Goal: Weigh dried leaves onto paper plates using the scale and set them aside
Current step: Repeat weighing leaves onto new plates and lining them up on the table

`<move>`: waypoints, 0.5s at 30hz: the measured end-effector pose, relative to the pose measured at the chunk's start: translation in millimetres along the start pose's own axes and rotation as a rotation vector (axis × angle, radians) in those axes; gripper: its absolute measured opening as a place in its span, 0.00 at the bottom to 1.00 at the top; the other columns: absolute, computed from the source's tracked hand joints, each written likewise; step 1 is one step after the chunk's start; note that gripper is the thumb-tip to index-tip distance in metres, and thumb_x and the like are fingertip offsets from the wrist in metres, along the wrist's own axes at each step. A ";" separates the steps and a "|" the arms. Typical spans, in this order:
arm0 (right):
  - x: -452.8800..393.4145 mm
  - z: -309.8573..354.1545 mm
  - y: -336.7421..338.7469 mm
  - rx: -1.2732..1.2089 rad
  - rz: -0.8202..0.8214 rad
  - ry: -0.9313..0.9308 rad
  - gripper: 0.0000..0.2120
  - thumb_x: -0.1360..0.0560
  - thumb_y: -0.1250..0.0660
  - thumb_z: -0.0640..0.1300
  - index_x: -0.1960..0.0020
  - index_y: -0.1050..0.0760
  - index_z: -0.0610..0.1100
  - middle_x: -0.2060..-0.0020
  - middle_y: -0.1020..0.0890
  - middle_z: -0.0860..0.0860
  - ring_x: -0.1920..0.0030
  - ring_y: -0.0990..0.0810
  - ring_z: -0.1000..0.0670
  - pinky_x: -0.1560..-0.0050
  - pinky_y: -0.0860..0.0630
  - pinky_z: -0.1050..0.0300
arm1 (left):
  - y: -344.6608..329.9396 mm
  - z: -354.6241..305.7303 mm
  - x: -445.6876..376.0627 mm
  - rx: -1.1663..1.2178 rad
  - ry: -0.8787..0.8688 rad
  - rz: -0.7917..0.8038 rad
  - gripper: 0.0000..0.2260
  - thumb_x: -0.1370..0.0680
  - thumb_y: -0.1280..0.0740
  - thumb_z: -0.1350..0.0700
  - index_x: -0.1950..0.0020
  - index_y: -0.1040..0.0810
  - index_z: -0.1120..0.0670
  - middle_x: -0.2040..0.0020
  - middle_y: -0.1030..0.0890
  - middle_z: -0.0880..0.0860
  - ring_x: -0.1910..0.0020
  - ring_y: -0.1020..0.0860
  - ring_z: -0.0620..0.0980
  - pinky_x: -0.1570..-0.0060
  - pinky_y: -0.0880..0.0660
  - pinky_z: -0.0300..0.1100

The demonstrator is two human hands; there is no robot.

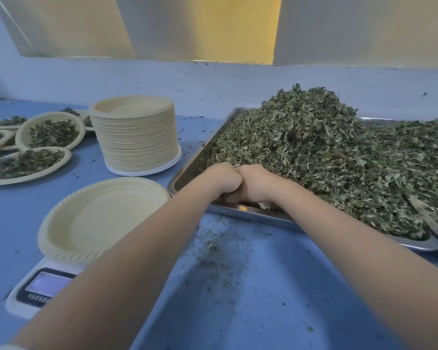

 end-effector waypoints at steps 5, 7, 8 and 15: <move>4.1 -7.5 20.1 -0.236 0.004 -0.109 0.09 0.30 0.27 0.41 0.52 0.23 0.44 0.66 0.19 0.51 0.74 0.20 0.54 0.74 0.26 0.63 | 11.2 -12.0 7.5 0.214 0.000 0.013 0.13 0.23 0.46 0.66 0.42 0.27 0.68 0.64 0.28 0.57 0.67 0.31 0.51 0.70 0.33 0.41; 4.2 -4.3 35.6 -0.286 0.001 -0.117 0.09 0.31 0.26 0.37 0.53 0.23 0.44 0.66 0.20 0.51 0.77 0.21 0.56 0.76 0.26 0.65 | 23.7 -19.6 12.4 0.270 -0.034 0.013 0.15 0.23 0.45 0.66 0.39 0.28 0.68 0.58 0.24 0.61 0.62 0.27 0.54 0.61 0.27 0.45; 4.4 -0.1 44.4 -0.309 -0.013 -0.115 0.10 0.32 0.26 0.36 0.52 0.22 0.44 0.64 0.19 0.50 0.74 0.20 0.55 0.76 0.25 0.65 | 32.1 -21.9 14.5 0.273 -0.055 -0.002 0.15 0.23 0.45 0.66 0.38 0.29 0.68 0.55 0.24 0.63 0.59 0.27 0.55 0.58 0.26 0.47; -2.3 75.8 86.4 -0.364 -0.124 0.047 0.07 0.33 0.27 0.36 0.56 0.22 0.41 0.61 0.18 0.45 0.66 0.16 0.45 0.71 0.19 0.56 | 114.2 -1.5 47.3 0.138 -0.105 -0.236 0.13 0.23 0.44 0.66 0.43 0.26 0.69 0.43 0.24 0.69 0.45 0.23 0.63 0.55 0.28 0.47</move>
Point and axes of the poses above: each hand's wrist, its own x-axis away from the middle knuckle, its own y-axis out of the back of the hand, z = x × y, the point moved 5 cm from there along -x, towards the middle knuckle
